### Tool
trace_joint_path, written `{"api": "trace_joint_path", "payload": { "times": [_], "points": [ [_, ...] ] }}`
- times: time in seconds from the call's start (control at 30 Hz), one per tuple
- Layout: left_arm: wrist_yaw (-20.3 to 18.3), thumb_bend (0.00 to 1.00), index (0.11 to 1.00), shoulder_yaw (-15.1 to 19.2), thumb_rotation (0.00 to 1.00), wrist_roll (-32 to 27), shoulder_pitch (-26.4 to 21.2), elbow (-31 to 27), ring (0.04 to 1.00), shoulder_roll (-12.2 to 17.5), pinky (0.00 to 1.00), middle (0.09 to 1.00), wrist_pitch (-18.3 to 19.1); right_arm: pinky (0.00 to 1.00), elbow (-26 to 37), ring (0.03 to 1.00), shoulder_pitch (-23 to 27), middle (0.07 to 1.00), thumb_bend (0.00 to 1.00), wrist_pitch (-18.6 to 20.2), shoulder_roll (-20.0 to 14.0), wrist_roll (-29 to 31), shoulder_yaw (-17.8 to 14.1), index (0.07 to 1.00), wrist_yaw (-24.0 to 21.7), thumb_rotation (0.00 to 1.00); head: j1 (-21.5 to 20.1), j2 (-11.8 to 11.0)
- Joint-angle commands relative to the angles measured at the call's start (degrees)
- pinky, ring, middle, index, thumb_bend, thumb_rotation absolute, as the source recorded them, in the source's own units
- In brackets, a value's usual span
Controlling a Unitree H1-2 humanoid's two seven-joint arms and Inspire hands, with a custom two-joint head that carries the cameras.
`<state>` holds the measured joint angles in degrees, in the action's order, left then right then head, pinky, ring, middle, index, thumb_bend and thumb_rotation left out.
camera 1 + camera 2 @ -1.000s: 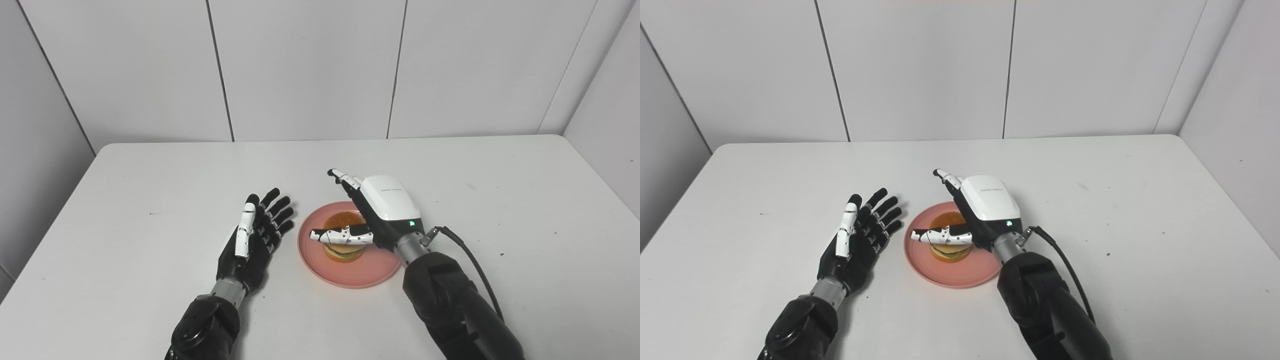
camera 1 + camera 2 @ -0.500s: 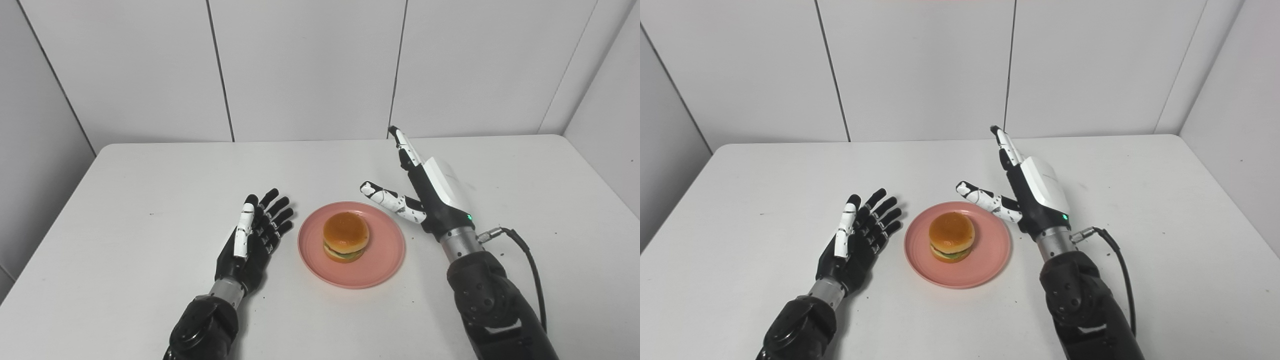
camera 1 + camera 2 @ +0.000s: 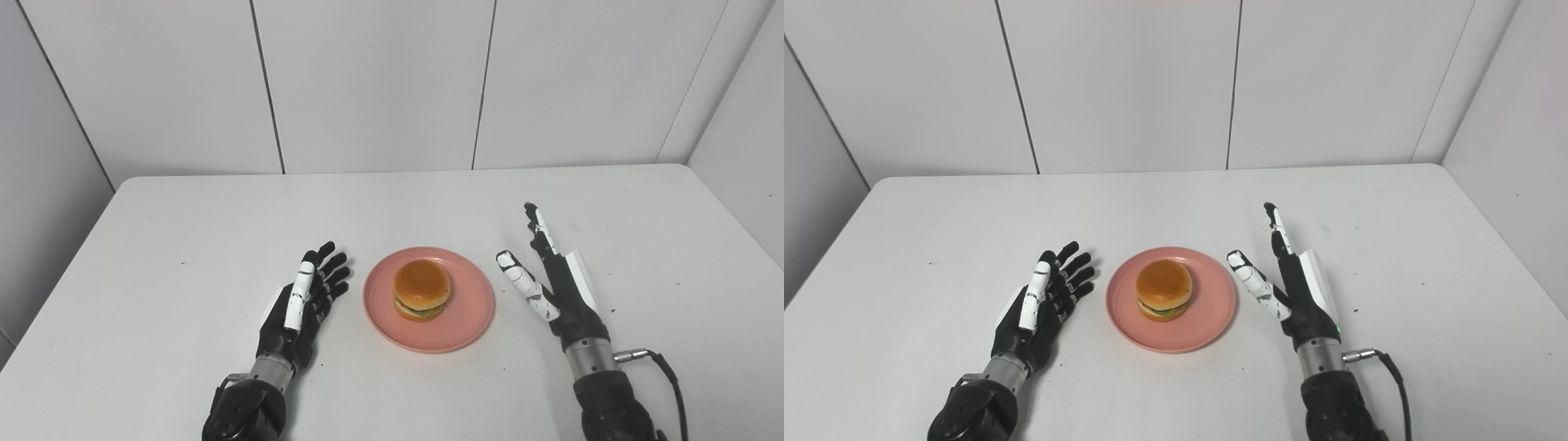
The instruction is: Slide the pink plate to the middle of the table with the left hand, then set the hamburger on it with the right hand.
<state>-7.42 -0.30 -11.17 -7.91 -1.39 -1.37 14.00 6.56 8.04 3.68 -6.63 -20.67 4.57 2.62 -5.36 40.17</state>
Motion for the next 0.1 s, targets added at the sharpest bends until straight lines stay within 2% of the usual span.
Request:
{"api": "trace_joint_path", "payload": {
  "times": [0.0,0.07],
  "points": [
    [0.20,0.58,0.933,-0.68,1.00,2.11,0.12,-1.75,0.929,1.01,0.94,0.937,-3.21,0.94,-0.10,0.988,0.64,1.000,0.56,-6.11,0.26,0.39,-0.24,1.000,2.25,1.00,0.01,0.09],
    [0.11,0.59,0.944,-1.34,1.00,3.69,1.22,-2.51,0.940,1.89,0.96,0.948,-4.17,0.95,-0.86,0.991,-0.63,1.000,0.56,-6.97,0.89,1.77,-0.40,1.000,2.29,1.00,-0.16,0.42]
  ]
}}
